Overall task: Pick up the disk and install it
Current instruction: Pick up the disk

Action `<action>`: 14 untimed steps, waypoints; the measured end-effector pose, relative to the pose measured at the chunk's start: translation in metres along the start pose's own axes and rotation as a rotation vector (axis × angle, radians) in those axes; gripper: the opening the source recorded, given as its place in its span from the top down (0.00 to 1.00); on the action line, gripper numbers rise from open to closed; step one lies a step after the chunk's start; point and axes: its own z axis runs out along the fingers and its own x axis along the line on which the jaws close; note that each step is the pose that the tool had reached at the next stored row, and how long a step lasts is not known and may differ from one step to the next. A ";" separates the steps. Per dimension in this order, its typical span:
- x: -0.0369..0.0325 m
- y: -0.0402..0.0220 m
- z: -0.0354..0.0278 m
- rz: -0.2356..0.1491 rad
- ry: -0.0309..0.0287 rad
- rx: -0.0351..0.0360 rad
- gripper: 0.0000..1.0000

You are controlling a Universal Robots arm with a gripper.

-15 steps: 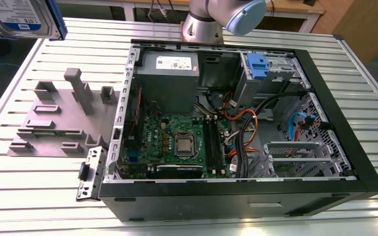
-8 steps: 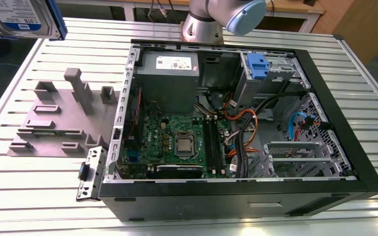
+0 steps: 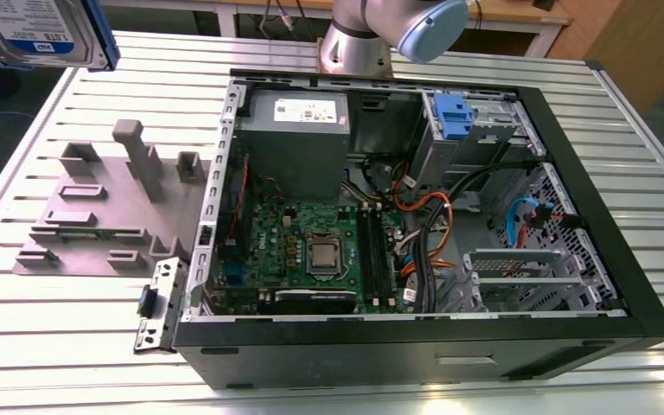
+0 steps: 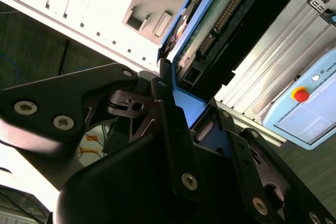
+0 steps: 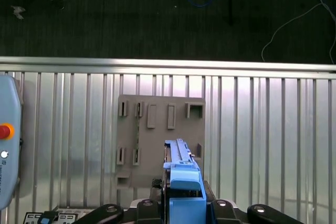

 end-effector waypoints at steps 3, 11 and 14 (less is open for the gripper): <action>0.0000 -0.0011 0.0000 0.000 0.0000 0.0000 0.64; 0.0006 -0.0021 -0.0001 0.000 0.0000 0.0000 0.64; 0.0012 -0.0031 -0.0001 0.000 0.0000 0.0000 0.64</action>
